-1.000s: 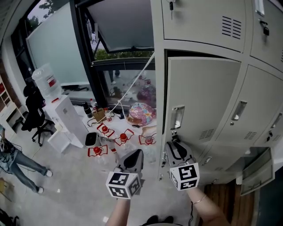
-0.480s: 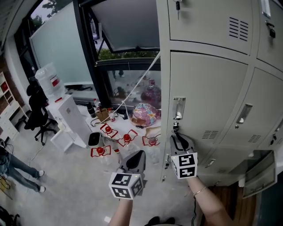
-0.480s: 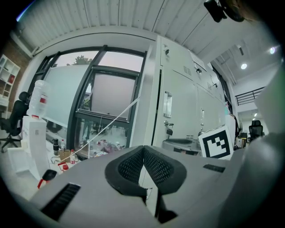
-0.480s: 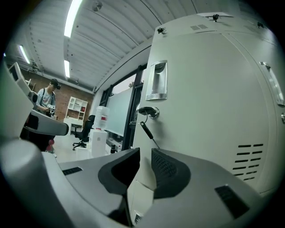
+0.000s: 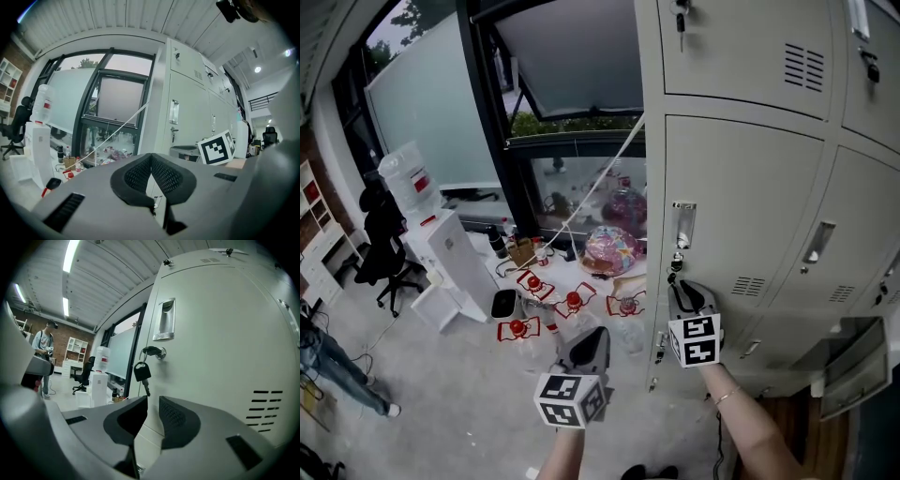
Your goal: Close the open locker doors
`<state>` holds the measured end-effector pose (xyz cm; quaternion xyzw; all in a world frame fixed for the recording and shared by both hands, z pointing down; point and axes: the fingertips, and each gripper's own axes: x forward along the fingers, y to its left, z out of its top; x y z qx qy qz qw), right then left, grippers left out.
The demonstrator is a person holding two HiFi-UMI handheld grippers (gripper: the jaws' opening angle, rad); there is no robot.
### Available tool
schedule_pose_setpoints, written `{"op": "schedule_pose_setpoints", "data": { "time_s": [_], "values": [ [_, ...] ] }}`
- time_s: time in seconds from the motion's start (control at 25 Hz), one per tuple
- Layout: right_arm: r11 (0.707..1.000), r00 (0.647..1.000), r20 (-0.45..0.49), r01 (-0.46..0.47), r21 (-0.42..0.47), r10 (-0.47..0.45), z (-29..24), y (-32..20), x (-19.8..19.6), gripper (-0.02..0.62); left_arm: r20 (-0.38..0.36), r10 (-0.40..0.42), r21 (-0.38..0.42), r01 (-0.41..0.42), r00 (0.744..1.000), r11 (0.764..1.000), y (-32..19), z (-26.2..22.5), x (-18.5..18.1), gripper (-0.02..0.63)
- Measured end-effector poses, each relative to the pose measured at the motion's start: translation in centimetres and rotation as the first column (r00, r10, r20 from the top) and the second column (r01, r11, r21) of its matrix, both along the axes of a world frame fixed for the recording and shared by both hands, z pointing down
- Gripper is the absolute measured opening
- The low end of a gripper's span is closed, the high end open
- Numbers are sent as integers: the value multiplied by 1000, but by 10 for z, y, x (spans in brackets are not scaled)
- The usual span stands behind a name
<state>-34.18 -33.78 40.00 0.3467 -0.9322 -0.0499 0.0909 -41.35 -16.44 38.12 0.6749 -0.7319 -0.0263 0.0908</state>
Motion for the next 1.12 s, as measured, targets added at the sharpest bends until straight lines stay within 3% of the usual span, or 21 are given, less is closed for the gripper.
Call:
{"op": "schedule_pose_setpoints", "data": {
  "time_s": [0.2,0.4,0.52,0.68,0.76,0.88,1.12],
  "values": [
    [1000,1000,20,-9,-9,9,-7,15,11,64,2,58,-3,-58,998,998,-4,-1,10,21],
    [999,998,57,-33,-15,34,-10,45,46,64,4,168,10,-168,986,986,-19,-4,38,21],
    [995,993,71,-91,-42,93,-3,58,83,64,-2,261,12,-261,965,965,-31,-1,65,21],
    [969,966,86,-237,-73,242,5,69,149,64,-7,405,5,-405,914,914,-47,6,112,21],
    [942,939,90,-326,-76,332,7,72,189,64,-12,476,4,-476,879,879,-55,11,141,21],
    [879,876,87,-469,-83,475,12,80,257,64,-20,576,2,-576,817,818,-64,18,188,21],
    [700,698,62,-703,-129,713,32,116,388,63,-31,727,-2,-728,685,686,-69,27,285,21]
  ]
}}
